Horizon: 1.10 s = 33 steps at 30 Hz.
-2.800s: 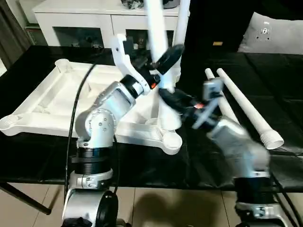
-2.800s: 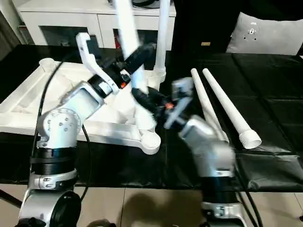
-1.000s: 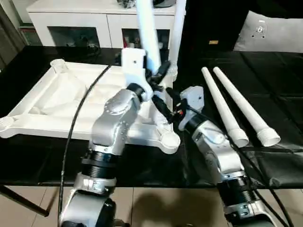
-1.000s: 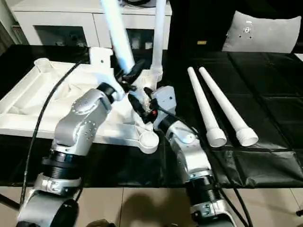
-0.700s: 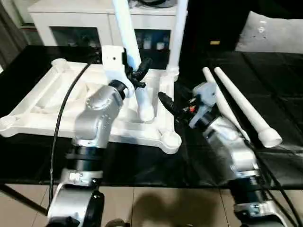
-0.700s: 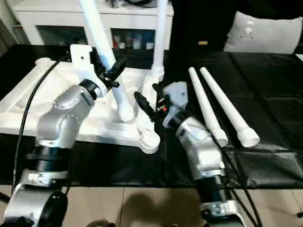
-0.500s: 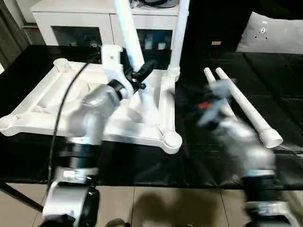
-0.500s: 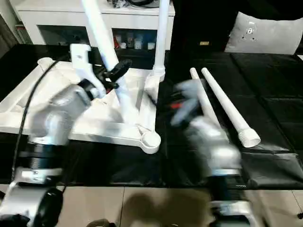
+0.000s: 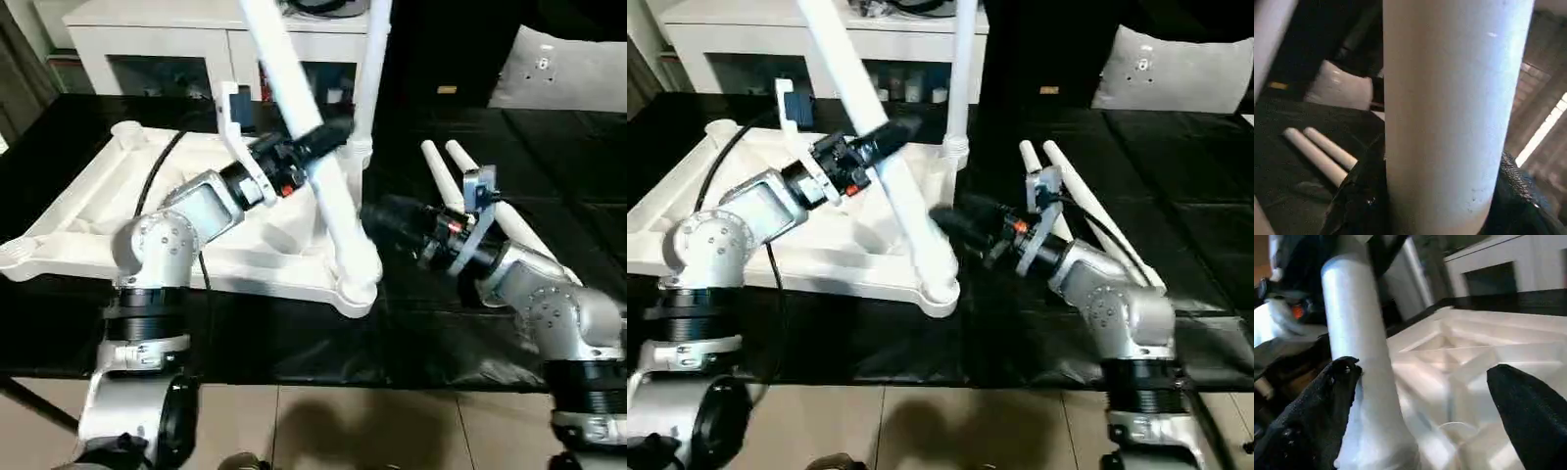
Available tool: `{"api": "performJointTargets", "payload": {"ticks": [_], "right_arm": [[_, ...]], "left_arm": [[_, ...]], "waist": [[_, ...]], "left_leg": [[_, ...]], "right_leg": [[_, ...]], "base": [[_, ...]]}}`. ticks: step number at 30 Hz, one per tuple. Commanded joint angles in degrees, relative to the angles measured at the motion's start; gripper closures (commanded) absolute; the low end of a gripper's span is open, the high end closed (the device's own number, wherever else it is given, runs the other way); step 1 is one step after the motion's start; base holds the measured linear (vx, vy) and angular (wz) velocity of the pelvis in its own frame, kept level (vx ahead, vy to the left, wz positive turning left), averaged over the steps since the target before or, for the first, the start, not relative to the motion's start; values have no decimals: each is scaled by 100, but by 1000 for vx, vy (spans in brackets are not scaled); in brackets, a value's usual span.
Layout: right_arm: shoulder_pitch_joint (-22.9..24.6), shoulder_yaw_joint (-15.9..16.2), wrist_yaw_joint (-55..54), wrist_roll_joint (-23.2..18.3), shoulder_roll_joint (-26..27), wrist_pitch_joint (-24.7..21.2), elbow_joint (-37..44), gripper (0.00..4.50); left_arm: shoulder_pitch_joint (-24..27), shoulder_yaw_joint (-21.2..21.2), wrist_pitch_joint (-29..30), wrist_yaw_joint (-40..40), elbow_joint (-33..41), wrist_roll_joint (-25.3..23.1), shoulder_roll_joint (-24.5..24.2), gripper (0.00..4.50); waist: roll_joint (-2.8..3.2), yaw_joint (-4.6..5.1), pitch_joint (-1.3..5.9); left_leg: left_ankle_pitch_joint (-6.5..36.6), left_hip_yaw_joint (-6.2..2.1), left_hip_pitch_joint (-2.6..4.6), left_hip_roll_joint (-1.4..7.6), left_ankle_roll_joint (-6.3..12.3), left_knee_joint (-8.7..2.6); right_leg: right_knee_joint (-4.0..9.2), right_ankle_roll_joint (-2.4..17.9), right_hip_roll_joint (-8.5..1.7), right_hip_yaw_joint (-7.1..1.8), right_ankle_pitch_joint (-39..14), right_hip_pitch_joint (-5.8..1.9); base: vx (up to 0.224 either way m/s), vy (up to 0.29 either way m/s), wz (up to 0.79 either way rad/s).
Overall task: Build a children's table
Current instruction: Pick table leg
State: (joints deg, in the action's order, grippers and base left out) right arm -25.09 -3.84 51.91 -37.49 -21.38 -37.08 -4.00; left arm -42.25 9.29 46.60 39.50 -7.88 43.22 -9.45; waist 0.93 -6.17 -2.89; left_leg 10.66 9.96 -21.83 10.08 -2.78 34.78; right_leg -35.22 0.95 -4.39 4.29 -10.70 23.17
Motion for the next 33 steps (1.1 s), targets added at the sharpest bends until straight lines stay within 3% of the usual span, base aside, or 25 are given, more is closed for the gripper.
{"api": "performJointTargets", "payload": {"ticks": [1,4,15,16,20,25,26,33], "right_arm": [[-4,94,233,-93,-94,-75,231,0],[131,531,655,133,-299,76,478,0],[221,986,574,423,-225,72,446,93],[228,1014,560,455,-220,30,433,117],[243,1033,539,464,-212,-13,438,131],[264,1089,487,518,-214,0,393,176],[269,1092,480,529,-205,0,391,202],[244,1117,99,746,-21,91,245,252]], "left_arm": [[11,-185,72,238,232,81,-72,268],[112,-612,-36,604,486,-143,-239,268],[242,-990,-177,711,653,-348,-298,268],[251,-1010,-201,732,654,-380,-302,268],[264,-1034,-227,743,656,-408,-308,268],[271,-1079,-281,731,631,-463,-324,268],[274,-1082,-285,730,633,-463,-326,268],[268,-1065,-269,620,586,-504,-280,268]], "waist": [[-46,-31,409],[-78,-54,400],[-66,-34,394],[-63,-40,398],[-57,-35,401],[-54,-34,402],[-54,-34,401],[-69,-30,405]], "left_leg": [[442,-80,74,275,410,-357],[480,-78,73,281,378,-366],[612,-85,58,271,210,-381],[607,-83,67,270,204,-379],[590,-86,64,272,219,-377],[602,-86,65,271,209,-376],[611,-87,66,272,204,-377],[581,-87,68,274,199,-379]], "right_leg": [[338,1304,-395,-275,-480,-365],[351,1251,-405,-279,-601,-366],[382,1115,-395,-280,-893,-349],[386,1111,-400,-281,-879,-348],[375,1130,-397,-282,-803,-350],[375,1138,-396,-280,-804,-351],[375,1142,-397,-280,-808,-351],[360,1166,-396,-280,-731,-349]], "base": [[0,0,0],[0,0,0],[0,0,0],[0,0,0],[0,0,0],[0,0,0],[0,0,0],[0,0,0]]}}
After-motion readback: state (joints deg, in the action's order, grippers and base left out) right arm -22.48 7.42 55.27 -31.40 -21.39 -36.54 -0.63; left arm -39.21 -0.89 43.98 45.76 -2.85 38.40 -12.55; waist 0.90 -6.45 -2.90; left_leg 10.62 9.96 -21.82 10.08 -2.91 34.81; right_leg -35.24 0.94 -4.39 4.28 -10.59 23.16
